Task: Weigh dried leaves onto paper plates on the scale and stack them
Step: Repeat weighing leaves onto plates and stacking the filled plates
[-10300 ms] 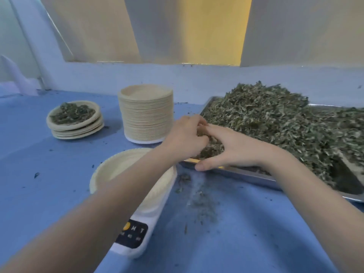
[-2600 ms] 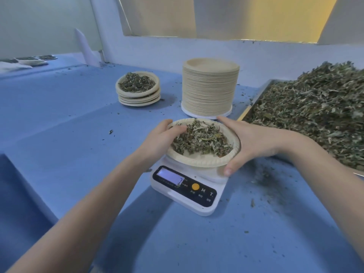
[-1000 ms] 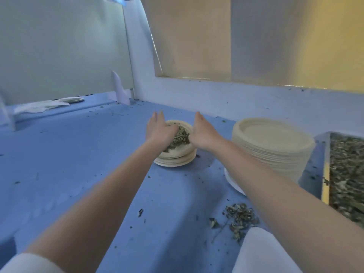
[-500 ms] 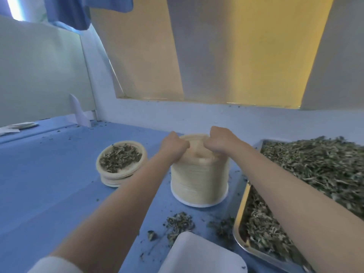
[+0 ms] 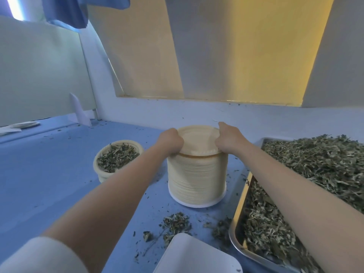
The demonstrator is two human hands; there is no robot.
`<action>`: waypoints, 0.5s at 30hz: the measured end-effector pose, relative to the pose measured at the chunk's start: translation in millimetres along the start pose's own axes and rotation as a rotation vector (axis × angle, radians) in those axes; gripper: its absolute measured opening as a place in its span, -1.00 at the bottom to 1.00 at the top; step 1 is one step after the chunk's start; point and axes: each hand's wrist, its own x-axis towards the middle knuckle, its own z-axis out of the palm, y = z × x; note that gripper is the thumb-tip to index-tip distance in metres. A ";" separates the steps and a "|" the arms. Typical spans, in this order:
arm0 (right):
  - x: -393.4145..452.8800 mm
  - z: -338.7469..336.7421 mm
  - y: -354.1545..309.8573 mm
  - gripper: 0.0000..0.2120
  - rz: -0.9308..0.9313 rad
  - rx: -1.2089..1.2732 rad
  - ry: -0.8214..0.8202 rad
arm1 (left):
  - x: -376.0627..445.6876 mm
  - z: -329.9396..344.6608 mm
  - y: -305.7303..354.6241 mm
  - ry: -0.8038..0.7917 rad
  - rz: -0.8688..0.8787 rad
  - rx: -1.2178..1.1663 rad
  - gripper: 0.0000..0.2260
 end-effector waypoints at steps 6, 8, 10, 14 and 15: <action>-19.3 -27.2 -10.4 -0.38 -0.067 0.047 0.065 | -22.6 -22.3 19.8 0.044 0.047 -0.096 -0.72; -37.3 -33.1 -10.9 -0.37 -0.096 0.069 0.086 | -37.7 -26.1 17.9 0.079 0.067 -0.178 -0.71; -62.0 -36.2 -9.8 -0.38 -0.113 0.099 0.097 | -57.4 -26.3 10.8 0.110 0.082 -0.324 -0.74; -122.8 -24.6 -4.6 -0.37 -0.111 0.145 0.056 | -108.7 -23.5 -16.9 0.196 0.135 -0.451 -0.71; -137.9 -18.9 -3.9 -0.37 -0.122 0.136 0.038 | -121.9 -21.7 -26.4 0.192 0.137 -0.454 -0.69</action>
